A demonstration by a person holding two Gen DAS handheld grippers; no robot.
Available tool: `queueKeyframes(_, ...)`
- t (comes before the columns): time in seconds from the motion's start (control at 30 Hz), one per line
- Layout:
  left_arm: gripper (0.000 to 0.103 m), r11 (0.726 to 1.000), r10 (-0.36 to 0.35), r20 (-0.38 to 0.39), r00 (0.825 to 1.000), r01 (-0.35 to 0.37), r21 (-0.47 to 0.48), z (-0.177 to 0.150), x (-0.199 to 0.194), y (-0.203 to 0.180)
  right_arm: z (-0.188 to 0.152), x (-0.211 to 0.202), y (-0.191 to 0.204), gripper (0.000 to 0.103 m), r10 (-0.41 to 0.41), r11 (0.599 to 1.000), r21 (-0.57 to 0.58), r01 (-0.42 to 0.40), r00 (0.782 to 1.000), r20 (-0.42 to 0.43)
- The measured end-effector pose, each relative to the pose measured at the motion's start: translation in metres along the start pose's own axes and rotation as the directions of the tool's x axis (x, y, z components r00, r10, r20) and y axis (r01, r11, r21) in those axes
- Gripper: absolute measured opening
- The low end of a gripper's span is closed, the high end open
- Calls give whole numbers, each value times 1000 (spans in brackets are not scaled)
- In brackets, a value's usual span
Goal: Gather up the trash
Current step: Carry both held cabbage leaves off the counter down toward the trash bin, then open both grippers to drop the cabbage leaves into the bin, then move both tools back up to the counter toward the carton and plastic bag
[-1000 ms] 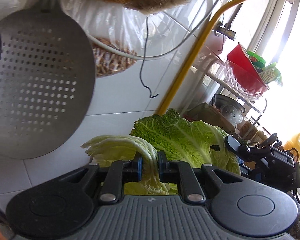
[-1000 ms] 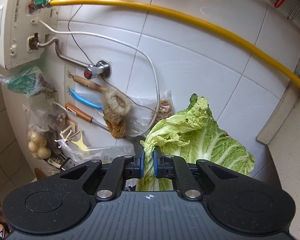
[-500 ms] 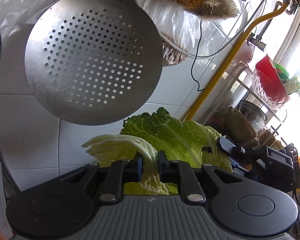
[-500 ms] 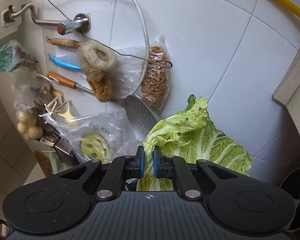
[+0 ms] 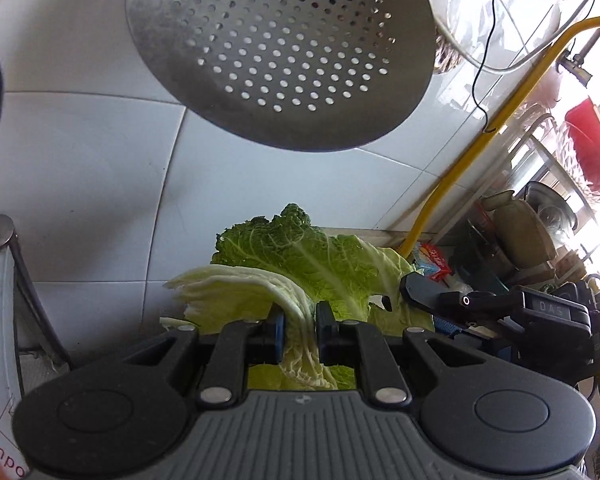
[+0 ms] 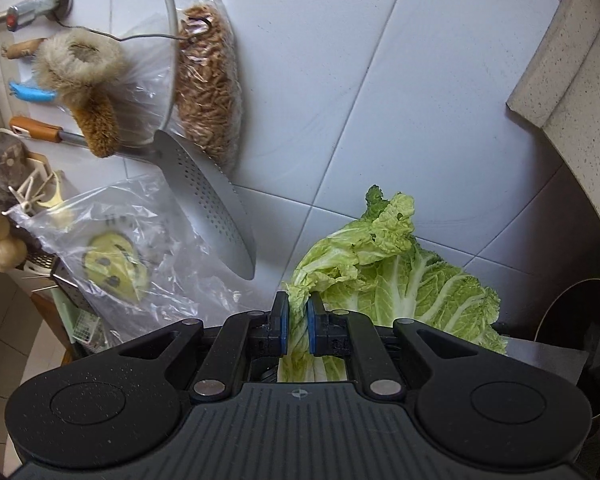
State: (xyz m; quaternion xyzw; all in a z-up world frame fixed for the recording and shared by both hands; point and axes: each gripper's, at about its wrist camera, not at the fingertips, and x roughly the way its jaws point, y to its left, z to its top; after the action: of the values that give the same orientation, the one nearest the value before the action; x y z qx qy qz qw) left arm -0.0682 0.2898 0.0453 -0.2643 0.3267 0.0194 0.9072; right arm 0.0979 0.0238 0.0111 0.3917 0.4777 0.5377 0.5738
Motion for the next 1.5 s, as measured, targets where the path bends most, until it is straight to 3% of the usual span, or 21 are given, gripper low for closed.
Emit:
queueKeyframes(0.43, 11, 999, 44, -44, 998, -44, -11, -3, 27, 9, -2, 19, -25, 15, -93, 996, 15, 94, 995, -17)
queueKeyframes(0.67, 12, 997, 82, -87, 993, -83, 1, -6, 48, 11, -2, 31, -38, 17, -189, 982, -9, 189, 981, -39)
queueKeyframes(0.77, 15, 995, 94, -114, 989, -95, 0, -9, 61, 12, -3, 38, -48, 29, -216, 976, -12, 215, 974, -62)
queueKeyframes(0.83, 19, 994, 113, -124, 986, -114, 5, -12, 63, 17, -2, 43, -55, 44, -233, 973, -4, 233, 970, -66)
queueKeyframes(1.23, 22, 990, 139, -151, 979, -142, -11, -19, 71, 32, -5, 39, -62, 48, -287, 958, -9, 287, 956, -57)
queueKeyframes(1.5, 23, 995, 101, -136, 985, -99, 21, -13, 57, 18, -11, 21, -50, 55, -297, 955, -13, 296, 955, -17)
